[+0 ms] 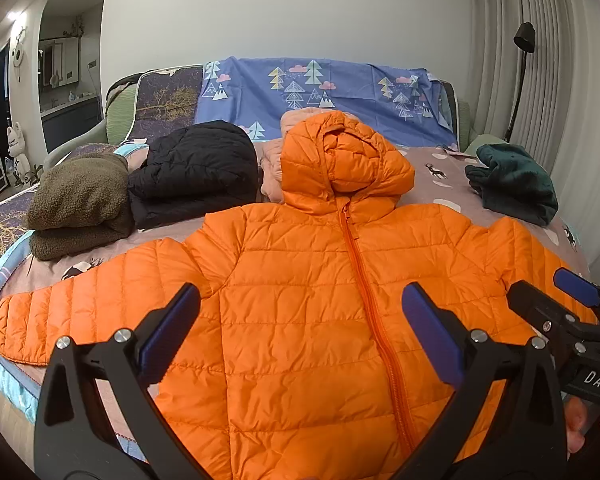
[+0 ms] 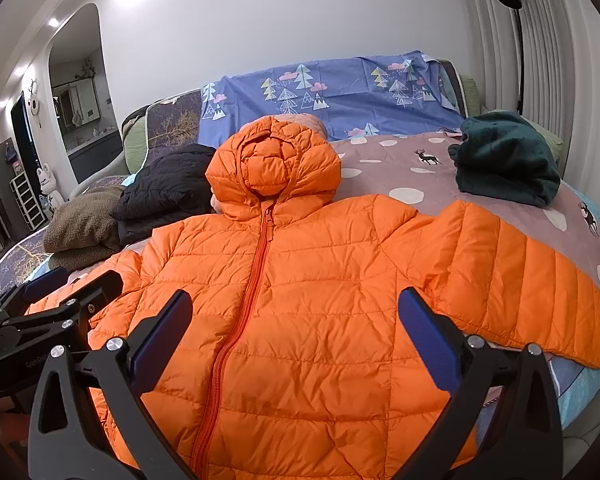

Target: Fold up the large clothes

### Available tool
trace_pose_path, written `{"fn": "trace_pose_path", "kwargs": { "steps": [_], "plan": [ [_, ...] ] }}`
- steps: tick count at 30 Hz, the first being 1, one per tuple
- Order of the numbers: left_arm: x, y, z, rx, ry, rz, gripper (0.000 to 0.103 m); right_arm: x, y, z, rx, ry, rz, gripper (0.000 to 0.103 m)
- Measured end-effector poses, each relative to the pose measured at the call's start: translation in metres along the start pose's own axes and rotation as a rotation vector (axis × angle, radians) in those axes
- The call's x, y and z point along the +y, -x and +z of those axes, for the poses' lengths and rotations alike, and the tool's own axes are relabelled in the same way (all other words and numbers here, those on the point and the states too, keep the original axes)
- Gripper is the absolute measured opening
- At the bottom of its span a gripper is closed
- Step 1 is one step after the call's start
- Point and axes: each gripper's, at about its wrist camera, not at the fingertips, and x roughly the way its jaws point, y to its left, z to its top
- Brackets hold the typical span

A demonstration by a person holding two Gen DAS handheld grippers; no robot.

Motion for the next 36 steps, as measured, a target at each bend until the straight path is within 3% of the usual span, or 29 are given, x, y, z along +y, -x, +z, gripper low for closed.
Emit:
{"fn": "trace_pose_path", "kwargs": {
  "steps": [36],
  "plan": [
    [0.0,0.0025,-0.0003,-0.014,0.011,-0.031,0.101,0.0034,-0.0019,-0.005,0.005,0.009,0.03,0.102]
  ]
}}
